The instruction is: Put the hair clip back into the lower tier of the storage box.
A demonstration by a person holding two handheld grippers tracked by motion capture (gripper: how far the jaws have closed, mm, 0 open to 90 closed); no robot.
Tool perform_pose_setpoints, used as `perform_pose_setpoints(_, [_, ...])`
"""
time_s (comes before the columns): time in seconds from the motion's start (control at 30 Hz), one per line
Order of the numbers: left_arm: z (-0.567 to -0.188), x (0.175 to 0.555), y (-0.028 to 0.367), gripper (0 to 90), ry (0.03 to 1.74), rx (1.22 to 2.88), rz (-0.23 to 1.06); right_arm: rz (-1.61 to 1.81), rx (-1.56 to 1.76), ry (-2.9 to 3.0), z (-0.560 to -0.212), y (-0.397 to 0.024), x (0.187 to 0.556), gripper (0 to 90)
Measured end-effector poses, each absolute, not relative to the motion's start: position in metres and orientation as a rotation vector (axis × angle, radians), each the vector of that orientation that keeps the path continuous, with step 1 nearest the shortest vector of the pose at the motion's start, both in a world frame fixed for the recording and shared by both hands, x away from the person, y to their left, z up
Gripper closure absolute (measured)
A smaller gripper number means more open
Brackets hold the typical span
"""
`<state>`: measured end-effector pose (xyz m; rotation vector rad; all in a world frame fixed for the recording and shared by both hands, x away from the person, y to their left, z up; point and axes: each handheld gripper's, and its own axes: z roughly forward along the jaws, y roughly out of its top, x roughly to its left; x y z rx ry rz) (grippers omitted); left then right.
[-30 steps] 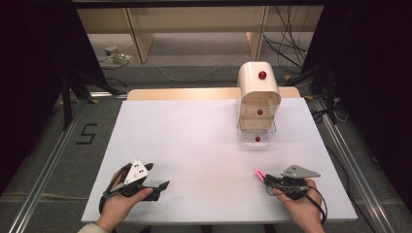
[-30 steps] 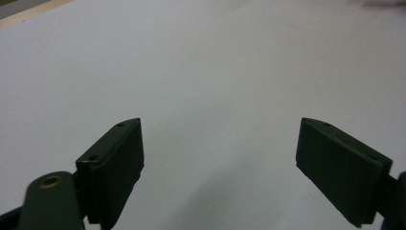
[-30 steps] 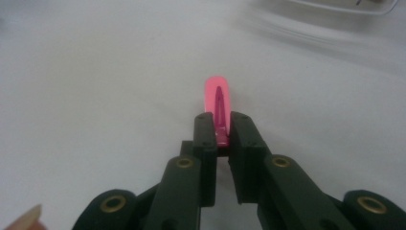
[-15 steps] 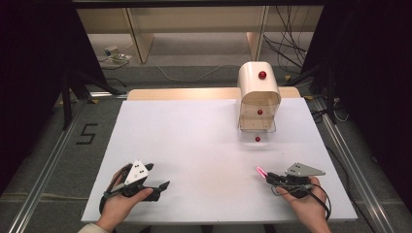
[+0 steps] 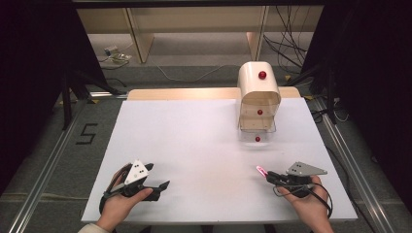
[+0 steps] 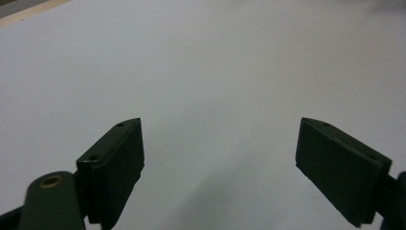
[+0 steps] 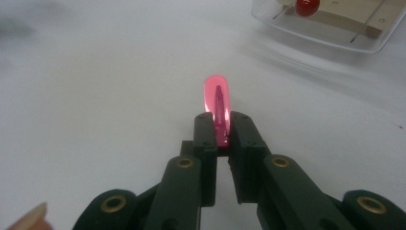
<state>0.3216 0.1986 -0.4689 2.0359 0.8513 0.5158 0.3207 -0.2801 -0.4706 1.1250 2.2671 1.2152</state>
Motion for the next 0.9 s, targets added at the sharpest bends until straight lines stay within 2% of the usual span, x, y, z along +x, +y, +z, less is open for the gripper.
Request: perform_pose_setpoints(0.9, [-0.4691,0.3220,0.1993,16.7,0.852,2.036,0.523,1.227,1.147,2.228,-0.4611,-0.2877,0.3222,82.9])
